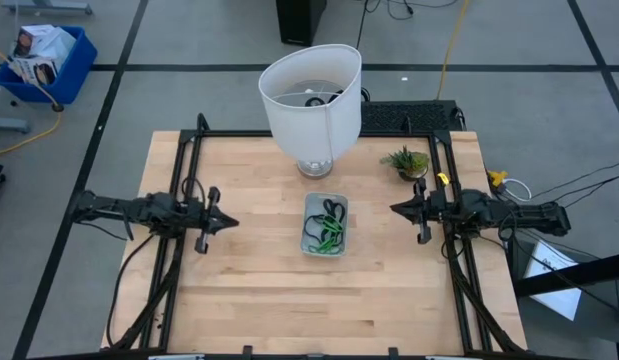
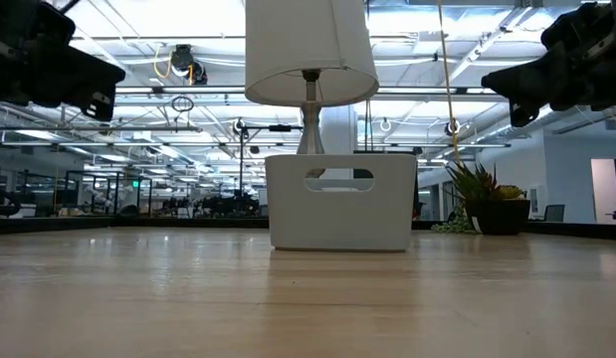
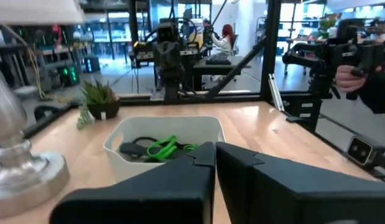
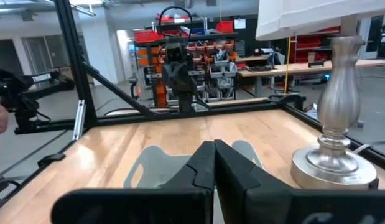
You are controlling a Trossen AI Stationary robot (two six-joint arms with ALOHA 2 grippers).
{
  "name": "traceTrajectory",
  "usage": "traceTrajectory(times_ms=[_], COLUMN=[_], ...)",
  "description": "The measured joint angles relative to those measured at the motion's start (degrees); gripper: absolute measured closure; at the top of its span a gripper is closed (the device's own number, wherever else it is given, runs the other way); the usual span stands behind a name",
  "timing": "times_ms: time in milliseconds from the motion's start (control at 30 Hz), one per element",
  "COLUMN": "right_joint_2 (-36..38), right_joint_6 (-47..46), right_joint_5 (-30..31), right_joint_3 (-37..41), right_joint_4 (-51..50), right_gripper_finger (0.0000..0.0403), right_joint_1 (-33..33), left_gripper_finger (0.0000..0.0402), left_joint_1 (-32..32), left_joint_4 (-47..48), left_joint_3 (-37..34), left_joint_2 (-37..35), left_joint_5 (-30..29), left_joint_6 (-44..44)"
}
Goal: Pick and place rubber bands into bin
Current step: Return to Home Position
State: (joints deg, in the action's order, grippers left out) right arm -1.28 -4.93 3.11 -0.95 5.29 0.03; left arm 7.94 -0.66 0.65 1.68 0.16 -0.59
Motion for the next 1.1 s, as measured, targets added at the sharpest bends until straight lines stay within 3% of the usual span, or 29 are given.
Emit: traceTrajectory(times_ms=[300, 1100], right_joint_2=[0.0, 0.0], right_joint_6=[0.0, 0.0], right_joint_5=[-0.1, -0.2], right_joint_3=[0.1, 0.1], right_joint_4=[0.2, 0.2], right_gripper_finger=[0.0403, 0.0401], right_joint_1=[0.0, 0.0], left_gripper_finger=[0.0351, 0.035], left_joint_1=[0.0, 0.0], left_joint_4=[-0.1, -0.9], left_joint_3=[0.0, 0.0], left_joint_2=[1.3, 1.3], left_joint_5=[-0.1, -0.3], left_joint_6=[1.0, 1.1])
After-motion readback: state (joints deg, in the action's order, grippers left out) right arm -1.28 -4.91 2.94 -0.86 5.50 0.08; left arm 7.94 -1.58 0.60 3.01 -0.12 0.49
